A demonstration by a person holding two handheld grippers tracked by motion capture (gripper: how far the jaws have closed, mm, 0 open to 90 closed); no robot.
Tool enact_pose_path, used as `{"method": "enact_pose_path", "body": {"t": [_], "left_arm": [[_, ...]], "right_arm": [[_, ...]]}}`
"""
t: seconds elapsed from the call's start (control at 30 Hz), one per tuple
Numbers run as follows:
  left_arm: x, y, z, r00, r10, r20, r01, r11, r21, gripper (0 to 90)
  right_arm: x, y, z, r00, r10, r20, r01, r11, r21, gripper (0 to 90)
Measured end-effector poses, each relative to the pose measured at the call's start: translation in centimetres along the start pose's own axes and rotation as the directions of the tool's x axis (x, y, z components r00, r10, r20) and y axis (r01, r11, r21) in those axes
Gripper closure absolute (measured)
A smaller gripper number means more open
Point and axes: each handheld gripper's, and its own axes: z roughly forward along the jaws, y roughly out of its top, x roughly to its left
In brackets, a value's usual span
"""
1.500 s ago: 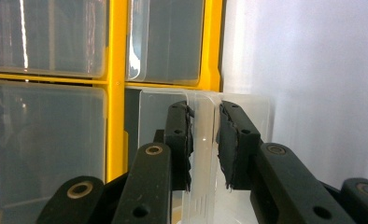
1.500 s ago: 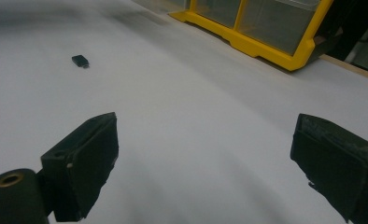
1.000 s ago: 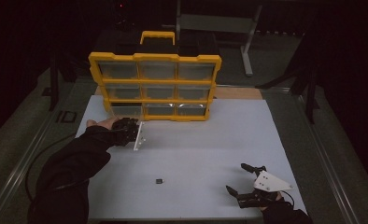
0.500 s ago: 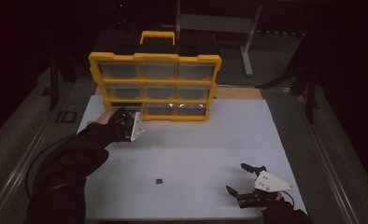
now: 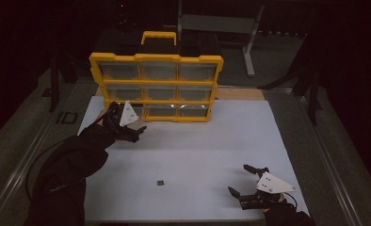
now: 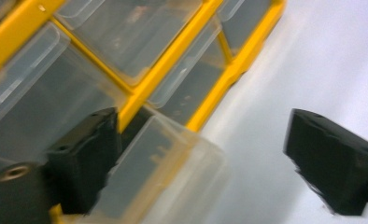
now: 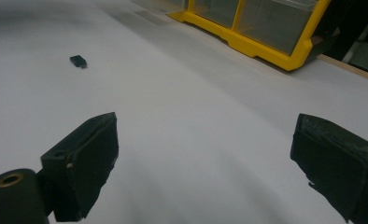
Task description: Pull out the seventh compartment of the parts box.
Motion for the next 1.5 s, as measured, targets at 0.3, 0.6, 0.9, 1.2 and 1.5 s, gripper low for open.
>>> {"method": "enact_pose_path", "body": {"t": [0.3,0.6,0.9,1.2,1.5], "left_arm": [[0.5,-0.2,-1.1,0.9857,-0.158,0.057,0.162,0.9844,-0.069,0.0],[-0.1,-0.6,-2.1,0.9711,-0.215,0.103,0.226,0.9682,-0.107,0.0],[-1.2,-1.8,-2.6,0.9629,-0.247,0.110,0.260,0.9575,-0.126,0.0],[-2.8,-3.5,-3.1,0.9564,-0.265,0.123,0.281,0.9484,-0.146,0.0],[-4.5,-5.5,-3.4,0.9514,-0.278,0.132,0.297,0.9418,-0.157,0.0]], "right_arm": [[0.0,0.0,0.0,1.0000,0.001,0.002,-0.001,1.000,0.001,7.8],[0.0,0.0,0.0,1.0000,0.003,0.004,-0.003,1.000,0.000,7.8],[0.0,0.1,0.0,1.0000,0.003,0.004,-0.003,1.000,0.000,7.8],[0.0,0.1,0.0,1.0000,0.003,0.003,-0.003,1.000,0.001,7.8],[0.1,0.1,0.0,1.0000,0.004,0.004,-0.004,1.000,0.001,7.8]]}}
